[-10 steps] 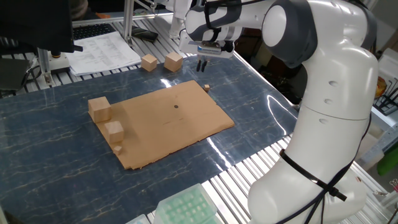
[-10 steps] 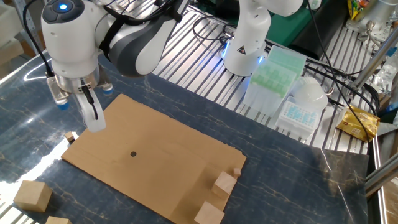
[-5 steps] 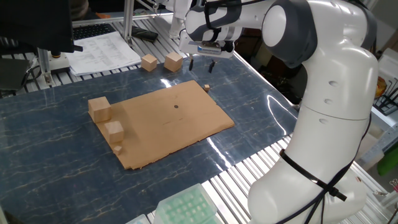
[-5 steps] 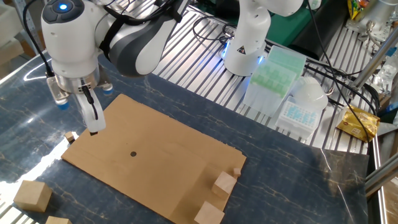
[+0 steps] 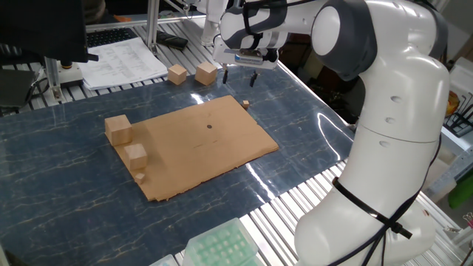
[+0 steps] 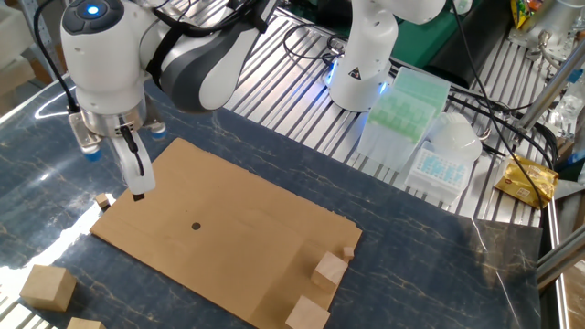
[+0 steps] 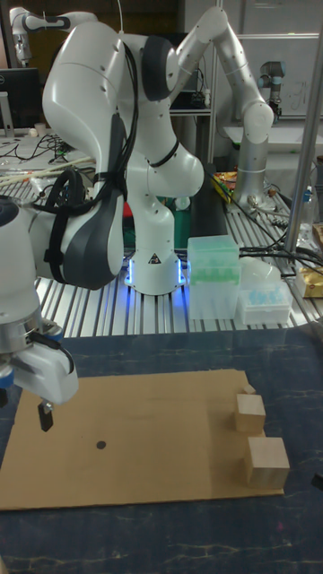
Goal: Grab the block and place it at the designated location
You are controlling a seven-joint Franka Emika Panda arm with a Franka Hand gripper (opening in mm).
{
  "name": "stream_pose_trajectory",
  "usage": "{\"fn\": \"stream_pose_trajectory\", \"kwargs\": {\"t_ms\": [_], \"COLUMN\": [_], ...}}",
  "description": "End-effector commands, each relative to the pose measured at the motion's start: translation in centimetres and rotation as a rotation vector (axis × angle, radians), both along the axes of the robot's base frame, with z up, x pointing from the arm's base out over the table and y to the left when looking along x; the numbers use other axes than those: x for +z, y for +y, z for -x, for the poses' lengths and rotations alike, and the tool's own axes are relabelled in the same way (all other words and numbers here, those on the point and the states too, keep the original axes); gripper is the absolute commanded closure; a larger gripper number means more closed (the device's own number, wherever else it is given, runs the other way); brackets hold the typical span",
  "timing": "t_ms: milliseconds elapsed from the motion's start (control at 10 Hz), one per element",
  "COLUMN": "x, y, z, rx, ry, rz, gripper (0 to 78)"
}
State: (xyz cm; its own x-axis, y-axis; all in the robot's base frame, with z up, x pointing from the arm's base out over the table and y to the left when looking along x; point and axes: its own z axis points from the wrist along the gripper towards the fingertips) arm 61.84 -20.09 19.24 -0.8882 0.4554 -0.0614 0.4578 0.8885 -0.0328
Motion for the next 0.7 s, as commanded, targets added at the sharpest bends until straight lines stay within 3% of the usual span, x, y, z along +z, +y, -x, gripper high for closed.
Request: {"fn": "stream_pose_trajectory", "kwargs": {"t_ms": [100, 700], "x": [-1.4, -1.8], "y": [-9.2, -11.1], "z": [0.0, -0.2], "rx": [0.122, 0.166], "ry": [-0.016, -0.019], "rz": [-0.004, -0.005], "gripper": [0.4, 0.4]}}
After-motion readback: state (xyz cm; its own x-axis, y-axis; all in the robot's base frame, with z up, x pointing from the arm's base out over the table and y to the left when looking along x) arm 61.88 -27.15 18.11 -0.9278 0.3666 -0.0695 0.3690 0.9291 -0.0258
